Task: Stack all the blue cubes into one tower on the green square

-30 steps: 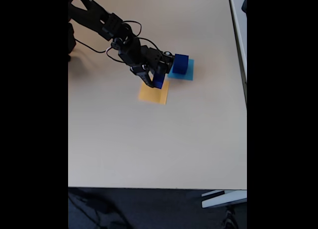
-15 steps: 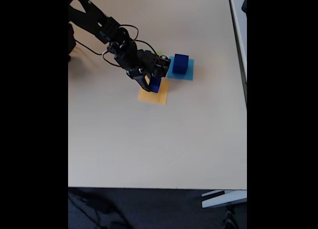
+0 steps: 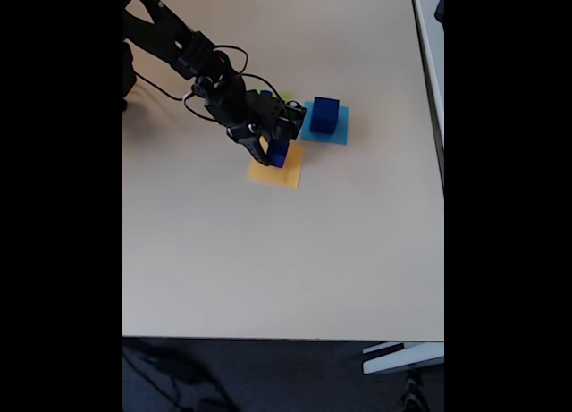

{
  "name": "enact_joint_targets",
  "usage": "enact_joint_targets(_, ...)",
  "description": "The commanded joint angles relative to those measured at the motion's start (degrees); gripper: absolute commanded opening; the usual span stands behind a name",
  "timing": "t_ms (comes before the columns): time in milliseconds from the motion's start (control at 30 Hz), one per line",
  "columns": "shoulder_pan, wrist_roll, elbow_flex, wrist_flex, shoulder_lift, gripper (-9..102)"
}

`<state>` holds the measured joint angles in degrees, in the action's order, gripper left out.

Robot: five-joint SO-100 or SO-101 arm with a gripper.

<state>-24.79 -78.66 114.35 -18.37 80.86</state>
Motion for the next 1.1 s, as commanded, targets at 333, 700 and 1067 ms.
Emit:
enact_joint_targets(333,0.0,-1.8,1.7,3.1,1.7,0)
enact_joint_targets(700,0.0,-1.8,2.3,4.0,1.7,7)
enact_joint_targets(1067,0.4,-2.2,3.2,5.4,1.6,18)
